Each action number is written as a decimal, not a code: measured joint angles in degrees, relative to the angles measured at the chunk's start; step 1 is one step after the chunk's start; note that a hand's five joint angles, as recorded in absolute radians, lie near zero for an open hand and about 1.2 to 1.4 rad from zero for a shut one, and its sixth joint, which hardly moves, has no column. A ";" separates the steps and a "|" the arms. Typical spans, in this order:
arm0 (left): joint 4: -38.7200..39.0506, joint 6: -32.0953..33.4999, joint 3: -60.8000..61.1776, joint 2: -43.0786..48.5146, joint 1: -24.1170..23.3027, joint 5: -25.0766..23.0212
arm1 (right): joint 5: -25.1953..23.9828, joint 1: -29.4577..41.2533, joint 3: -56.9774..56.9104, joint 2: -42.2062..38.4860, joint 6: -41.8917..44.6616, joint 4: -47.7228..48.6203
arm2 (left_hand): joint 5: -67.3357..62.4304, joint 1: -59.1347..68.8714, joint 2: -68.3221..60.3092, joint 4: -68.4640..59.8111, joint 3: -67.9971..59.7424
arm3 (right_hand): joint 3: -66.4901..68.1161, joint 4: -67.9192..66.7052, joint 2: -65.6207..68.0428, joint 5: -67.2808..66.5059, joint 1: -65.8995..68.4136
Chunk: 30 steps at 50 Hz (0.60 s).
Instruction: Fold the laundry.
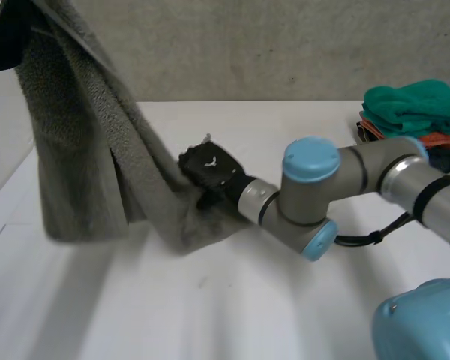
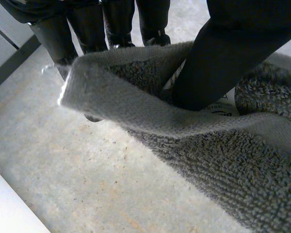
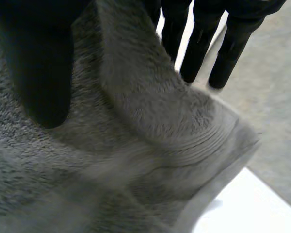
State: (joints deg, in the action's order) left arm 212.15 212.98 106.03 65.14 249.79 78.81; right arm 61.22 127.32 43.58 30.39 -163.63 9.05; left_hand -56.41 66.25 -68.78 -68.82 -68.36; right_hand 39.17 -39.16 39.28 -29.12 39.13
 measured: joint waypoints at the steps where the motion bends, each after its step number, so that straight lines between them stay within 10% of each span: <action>1: -0.06 -0.38 0.20 -0.30 0.00 0.01 | 0.72 0.59 -0.31 -0.64 0.09 0.16 | 0.00 0.00 0.00 0.00 0.00 | 12.74 -12.69 13.22 -12.65 12.97; 13: -0.53 -1.33 0.67 0.82 2.43 0.00 | 18.48 -3.39 2.92 10.95 3.69 7.12 | 0.00 0.00 0.00 0.00 0.00 | 28.68 -29.37 27.93 -27.12 25.68; 24: -5.37 -1.23 1.33 9.32 10.84 0.19 | 15.31 -12.81 18.24 37.51 15.41 0.59 | 0.00 0.00 0.00 0.00 0.00 | 28.70 -29.38 27.93 -27.12 25.68; 30: -13.71 -1.10 0.39 17.59 12.60 0.26 | 14.04 -16.83 22.38 49.14 23.61 -18.48 | 0.00 0.00 0.00 -0.01 0.00 | 28.74 -29.38 27.93 -27.12 25.68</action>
State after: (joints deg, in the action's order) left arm 198.44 211.88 106.41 82.73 262.39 79.07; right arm 75.26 110.50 65.96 79.53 -140.03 -9.44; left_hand -56.41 66.25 -68.78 -68.83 -68.36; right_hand 67.92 -68.55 67.21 -56.24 64.80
